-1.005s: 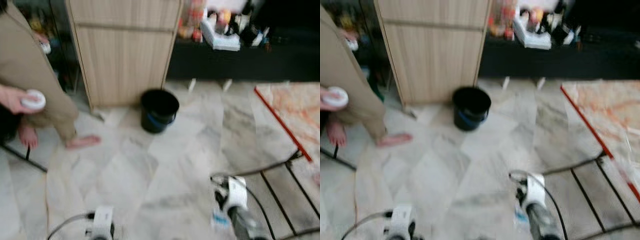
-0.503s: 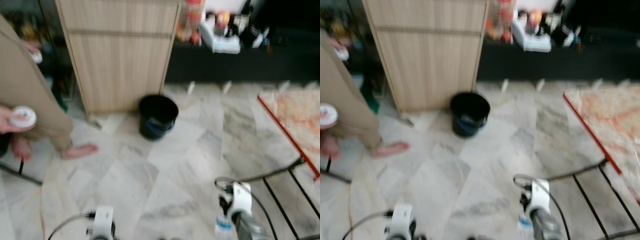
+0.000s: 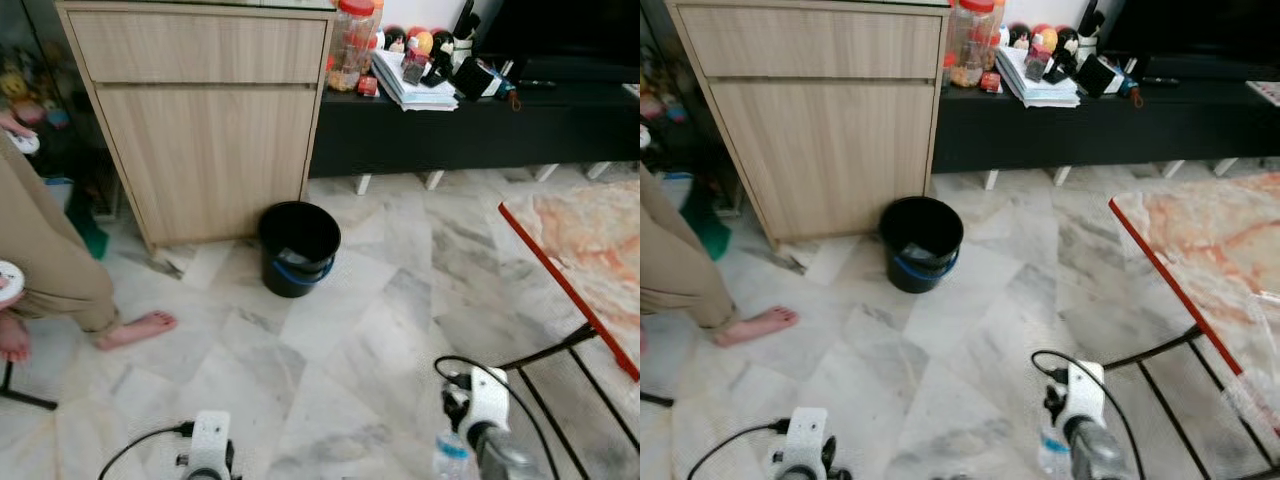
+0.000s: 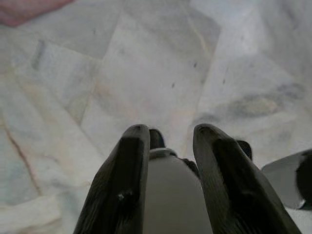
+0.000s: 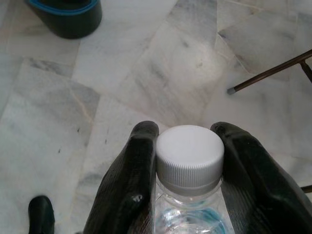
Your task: Picking trash to rubbish bin
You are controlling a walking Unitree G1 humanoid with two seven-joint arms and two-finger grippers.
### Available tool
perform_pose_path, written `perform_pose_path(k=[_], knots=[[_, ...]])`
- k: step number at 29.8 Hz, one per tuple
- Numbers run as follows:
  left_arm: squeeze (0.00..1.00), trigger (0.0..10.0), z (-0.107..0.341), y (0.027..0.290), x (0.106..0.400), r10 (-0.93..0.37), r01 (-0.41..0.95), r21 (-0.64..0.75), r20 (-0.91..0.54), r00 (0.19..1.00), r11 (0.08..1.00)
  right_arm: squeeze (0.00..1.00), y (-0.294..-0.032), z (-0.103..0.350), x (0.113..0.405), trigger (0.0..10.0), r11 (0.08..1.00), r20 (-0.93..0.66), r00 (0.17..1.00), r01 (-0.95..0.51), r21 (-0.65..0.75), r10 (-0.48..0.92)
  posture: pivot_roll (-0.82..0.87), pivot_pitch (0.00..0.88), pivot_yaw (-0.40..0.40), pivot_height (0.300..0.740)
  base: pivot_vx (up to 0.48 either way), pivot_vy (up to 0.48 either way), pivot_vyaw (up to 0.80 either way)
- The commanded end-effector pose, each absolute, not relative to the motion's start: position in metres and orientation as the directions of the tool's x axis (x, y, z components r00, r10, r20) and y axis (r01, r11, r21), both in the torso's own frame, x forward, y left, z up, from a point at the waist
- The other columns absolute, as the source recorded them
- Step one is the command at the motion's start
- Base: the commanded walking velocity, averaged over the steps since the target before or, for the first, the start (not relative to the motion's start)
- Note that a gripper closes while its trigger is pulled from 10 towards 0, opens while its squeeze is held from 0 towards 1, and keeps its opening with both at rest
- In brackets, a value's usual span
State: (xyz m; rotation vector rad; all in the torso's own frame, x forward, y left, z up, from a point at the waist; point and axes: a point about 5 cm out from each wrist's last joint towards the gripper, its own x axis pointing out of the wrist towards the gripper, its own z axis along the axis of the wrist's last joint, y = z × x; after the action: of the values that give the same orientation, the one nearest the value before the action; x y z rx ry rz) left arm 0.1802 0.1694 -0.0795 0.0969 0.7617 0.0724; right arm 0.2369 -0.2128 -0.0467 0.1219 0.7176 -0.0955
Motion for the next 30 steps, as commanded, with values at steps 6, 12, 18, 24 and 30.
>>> perform_pose_path(k=[6, 12, 18, 24, 30], knots=[[0.00, 10.0, -0.0934, 0.1635, 0.1544, 0.091, -0.012, 0.109, -0.761, 0.642, 0.994, 0.00, -0.2247, -0.0488, 0.2296, 10.0, 0.992, -0.674, 0.735, 0.124, 0.027, -0.074, 0.07, 0.222, -0.190, 0.740, 0.338, 0.000, 0.36], [0.00, 10.0, -0.0934, 0.1637, 0.1542, 0.092, -0.014, 0.108, -0.762, 0.641, 0.994, 0.00, -0.2257, -0.0490, 0.2291, 10.0, 0.989, -0.674, 0.735, 0.143, 0.037, -0.081, 0.07, 0.223, -0.191, 0.740, 0.337, 0.000, 0.40], [0.00, 10.0, -0.0935, 0.1639, 0.1540, 0.093, -0.015, 0.108, -0.762, 0.641, 0.994, 0.00, -0.2268, -0.0489, 0.2289, 10.0, 0.989, -0.674, 0.733, 0.146, 0.034, -0.085, 0.07, 0.221, -0.192, 0.740, 0.338, 0.000, 0.00], [0.00, 10.0, -0.0935, 0.1635, 0.1541, 0.093, -0.016, 0.107, -0.762, 0.641, 0.994, 0.00, -0.2280, -0.0489, 0.2286, 10.0, 0.988, -0.676, 0.732, 0.151, 0.033, -0.090, 0.08, 0.221, -0.193, 0.740, 0.341, 0.000, 0.00], [0.00, 10.0, -0.0934, 0.1636, 0.1541, 0.093, -0.018, 0.106, -0.761, 0.642, 0.994, 0.00, -0.2285, -0.0484, 0.2290, 10.0, 0.987, -0.674, 0.733, 0.158, 0.037, -0.092, 0.08, 0.216, -0.192, 0.740, 0.337, 0.000, 0.00]])
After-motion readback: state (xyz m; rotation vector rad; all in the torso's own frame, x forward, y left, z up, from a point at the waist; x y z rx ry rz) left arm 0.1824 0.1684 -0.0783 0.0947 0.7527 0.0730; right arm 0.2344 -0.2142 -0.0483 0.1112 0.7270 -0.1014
